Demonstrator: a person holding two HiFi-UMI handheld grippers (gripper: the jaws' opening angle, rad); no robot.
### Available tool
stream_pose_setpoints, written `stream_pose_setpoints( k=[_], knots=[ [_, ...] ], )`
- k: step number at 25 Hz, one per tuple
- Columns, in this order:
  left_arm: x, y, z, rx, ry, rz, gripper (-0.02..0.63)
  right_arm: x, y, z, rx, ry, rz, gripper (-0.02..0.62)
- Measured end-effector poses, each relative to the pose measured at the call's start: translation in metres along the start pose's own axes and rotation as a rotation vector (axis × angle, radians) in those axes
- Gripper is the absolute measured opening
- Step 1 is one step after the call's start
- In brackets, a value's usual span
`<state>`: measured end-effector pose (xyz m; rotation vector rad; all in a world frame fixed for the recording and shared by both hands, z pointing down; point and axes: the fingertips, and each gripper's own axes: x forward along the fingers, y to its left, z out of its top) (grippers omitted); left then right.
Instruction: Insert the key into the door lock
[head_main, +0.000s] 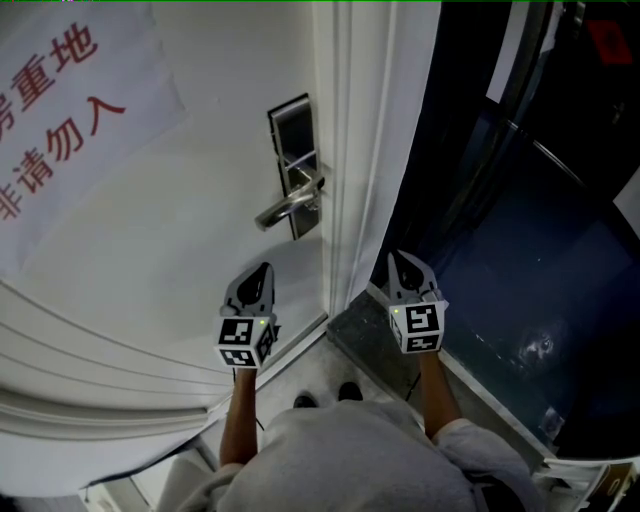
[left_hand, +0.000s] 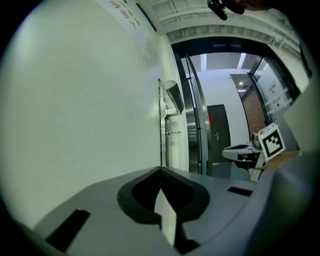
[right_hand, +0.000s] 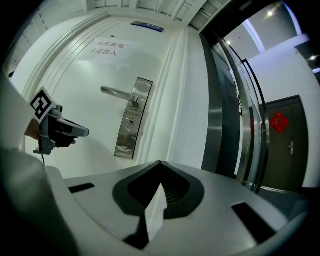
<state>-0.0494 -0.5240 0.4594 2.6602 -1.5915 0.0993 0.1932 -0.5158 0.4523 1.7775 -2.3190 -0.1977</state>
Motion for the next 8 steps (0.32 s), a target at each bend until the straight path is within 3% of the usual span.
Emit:
stream_pose_setpoints(
  k=[8],
  knots=[
    [0.0018,0.0032,-0.0015,0.005,0.004,0.005,0.017,0.0049,0.0033,0.0016,0.004,-0.006,0.013,0.021]
  ],
)
